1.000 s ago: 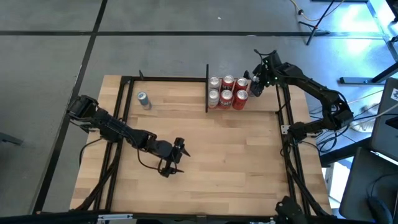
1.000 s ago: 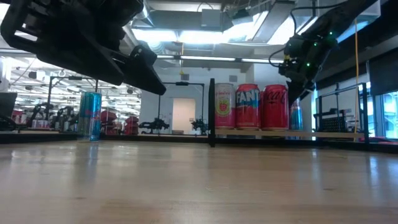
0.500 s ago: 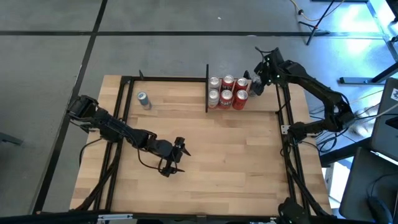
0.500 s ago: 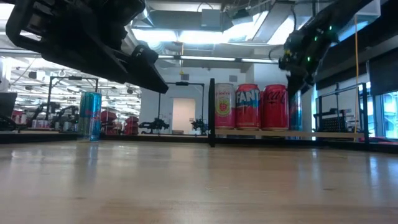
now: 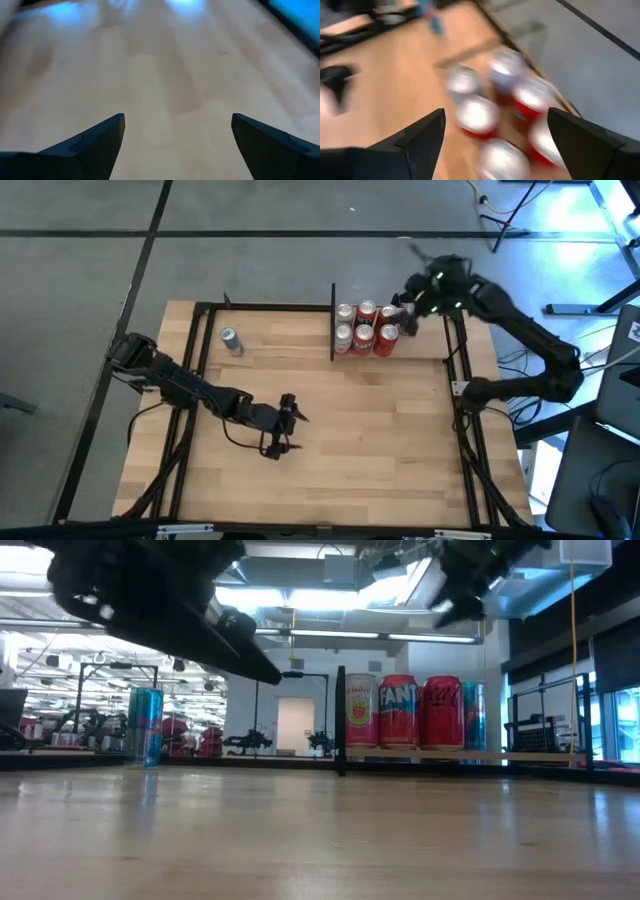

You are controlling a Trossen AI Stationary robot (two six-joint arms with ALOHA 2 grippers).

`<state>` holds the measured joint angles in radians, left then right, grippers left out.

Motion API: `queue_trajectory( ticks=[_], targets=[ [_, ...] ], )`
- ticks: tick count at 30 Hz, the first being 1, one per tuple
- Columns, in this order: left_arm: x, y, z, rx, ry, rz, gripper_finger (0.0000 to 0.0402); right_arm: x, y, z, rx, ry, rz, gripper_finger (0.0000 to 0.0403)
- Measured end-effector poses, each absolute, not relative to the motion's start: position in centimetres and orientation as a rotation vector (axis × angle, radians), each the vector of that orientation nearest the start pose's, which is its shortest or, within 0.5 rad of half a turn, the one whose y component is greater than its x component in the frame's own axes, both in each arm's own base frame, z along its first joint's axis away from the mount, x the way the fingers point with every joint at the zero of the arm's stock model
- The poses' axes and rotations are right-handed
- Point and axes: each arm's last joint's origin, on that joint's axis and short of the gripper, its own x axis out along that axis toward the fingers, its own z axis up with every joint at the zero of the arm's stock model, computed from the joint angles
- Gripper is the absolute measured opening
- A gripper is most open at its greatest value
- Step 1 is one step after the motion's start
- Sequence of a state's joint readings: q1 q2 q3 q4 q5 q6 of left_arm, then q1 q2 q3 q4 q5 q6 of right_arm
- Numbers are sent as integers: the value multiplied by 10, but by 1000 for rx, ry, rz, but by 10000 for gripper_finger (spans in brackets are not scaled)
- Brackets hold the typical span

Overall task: Place canned beverage on shelf
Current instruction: Put the blue soda can on the shelf aligned with the other blue soda can

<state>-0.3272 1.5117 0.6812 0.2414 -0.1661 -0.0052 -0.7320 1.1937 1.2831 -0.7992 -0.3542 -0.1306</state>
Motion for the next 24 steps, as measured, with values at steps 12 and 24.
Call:
queue_trajectory(
  ticks=[12,24],
  targets=[
    [237,-47,258,123,639,342,354,259,-37,334,-33,507,-1,335],
    [146,41,286,-171,697,973,354,266,14,255,-81,381,90,335]
  ],
)
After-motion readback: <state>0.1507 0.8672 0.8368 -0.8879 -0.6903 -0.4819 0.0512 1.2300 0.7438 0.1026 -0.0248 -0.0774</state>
